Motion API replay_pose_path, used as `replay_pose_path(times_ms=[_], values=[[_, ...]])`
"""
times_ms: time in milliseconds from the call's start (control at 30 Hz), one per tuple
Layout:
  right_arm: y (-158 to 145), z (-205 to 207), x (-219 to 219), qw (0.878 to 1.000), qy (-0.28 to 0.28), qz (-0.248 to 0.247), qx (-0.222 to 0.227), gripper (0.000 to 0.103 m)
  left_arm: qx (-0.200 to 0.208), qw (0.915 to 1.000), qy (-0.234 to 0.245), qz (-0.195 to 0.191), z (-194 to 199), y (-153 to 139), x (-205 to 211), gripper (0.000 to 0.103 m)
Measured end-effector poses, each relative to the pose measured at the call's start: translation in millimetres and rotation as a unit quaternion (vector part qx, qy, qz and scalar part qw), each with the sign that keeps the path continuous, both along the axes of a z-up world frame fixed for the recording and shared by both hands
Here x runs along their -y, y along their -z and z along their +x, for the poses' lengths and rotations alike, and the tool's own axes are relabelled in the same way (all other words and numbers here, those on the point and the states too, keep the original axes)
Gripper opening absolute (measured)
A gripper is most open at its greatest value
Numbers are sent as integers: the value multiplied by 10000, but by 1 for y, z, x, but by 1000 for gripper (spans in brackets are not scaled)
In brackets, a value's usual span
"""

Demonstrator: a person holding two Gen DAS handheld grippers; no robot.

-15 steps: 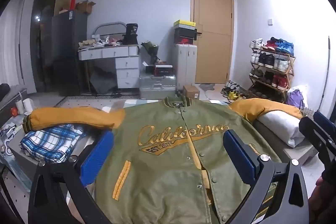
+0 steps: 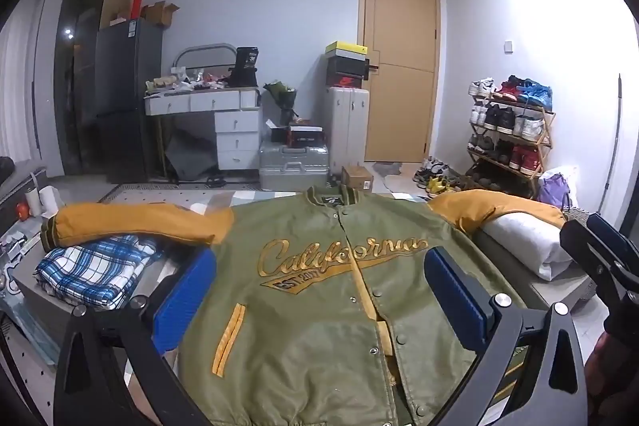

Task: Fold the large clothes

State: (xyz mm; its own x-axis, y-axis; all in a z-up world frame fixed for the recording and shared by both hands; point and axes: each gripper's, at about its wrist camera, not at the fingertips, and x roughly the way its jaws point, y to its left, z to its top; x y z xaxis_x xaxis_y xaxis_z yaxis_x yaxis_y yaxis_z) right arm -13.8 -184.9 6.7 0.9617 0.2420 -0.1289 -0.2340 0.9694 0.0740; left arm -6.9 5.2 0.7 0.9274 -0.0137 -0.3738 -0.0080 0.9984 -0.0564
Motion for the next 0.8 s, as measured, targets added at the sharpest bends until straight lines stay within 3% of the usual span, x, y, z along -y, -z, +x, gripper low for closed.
replay_pose_path(times_ms=[800], values=[[0,0,-3,10000,-20,-56,-47,103,18,9999,-121,106,-2,1,2,102]])
